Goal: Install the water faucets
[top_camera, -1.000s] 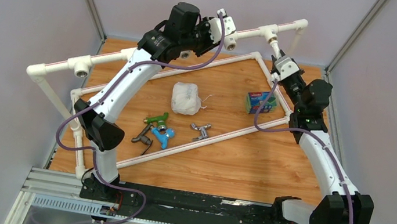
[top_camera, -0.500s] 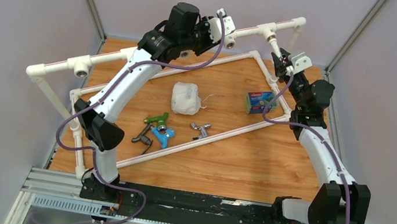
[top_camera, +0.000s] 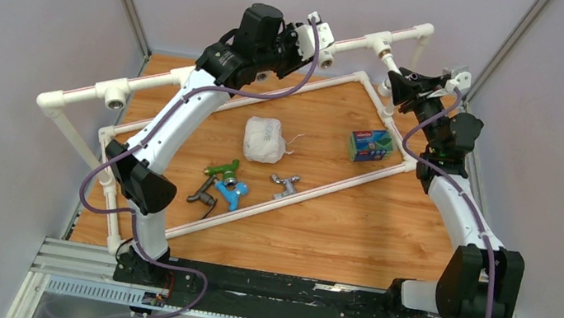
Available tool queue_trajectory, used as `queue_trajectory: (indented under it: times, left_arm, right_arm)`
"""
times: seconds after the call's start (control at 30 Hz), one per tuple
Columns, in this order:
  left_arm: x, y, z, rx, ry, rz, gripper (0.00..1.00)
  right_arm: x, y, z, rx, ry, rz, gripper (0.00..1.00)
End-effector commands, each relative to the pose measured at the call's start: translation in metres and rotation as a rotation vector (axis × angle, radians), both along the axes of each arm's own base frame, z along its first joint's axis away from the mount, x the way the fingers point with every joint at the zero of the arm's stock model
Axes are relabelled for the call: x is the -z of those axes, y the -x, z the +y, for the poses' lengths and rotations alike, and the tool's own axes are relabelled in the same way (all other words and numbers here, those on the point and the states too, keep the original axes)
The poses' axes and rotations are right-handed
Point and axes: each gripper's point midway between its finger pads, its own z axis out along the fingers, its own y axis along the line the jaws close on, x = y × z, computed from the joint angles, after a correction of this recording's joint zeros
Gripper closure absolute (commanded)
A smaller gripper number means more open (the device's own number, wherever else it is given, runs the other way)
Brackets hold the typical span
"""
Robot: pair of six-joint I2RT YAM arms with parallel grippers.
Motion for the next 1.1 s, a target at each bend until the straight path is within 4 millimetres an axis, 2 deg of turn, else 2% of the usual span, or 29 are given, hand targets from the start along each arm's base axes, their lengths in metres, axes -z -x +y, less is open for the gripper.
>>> queue_trajectory:
  times: [0.0,0.2,0.53,0.7,0.9,1.07]
  left_arm:
    - [0.03,0.074,-0.031,0.149,0.017,0.247,1.0]
    - [0.031,0.075,-0.032,0.151,0.021,0.249,1.0]
    - [0.031,0.073,-0.035,0.146,0.033,0.246,1.0]
    - [0.031,0.072,-0.036,0.142,0.042,0.245,1.0]
    - [0.029,0.072,-0.036,0.14,0.043,0.243,1.0]
    - [0.03,0.073,-0.035,0.134,0.044,0.246,1.0]
  right_arm:
    - [0.045,-0.022,0.007,-0.032,-0.224,0.285,1.0]
    - [0.047,-0.026,0.008,-0.063,-0.488,0.412,1.0]
    - [0.065,-0.024,0.015,-0.155,-0.944,0.634,1.0]
    - [0.072,-0.022,0.024,-0.195,-1.191,0.755,1.0]
    - [0.063,-0.021,0.04,-0.268,-1.371,0.836,1.0]
    - [0.054,-0.022,0.043,-0.245,-1.471,0.892,1.0]
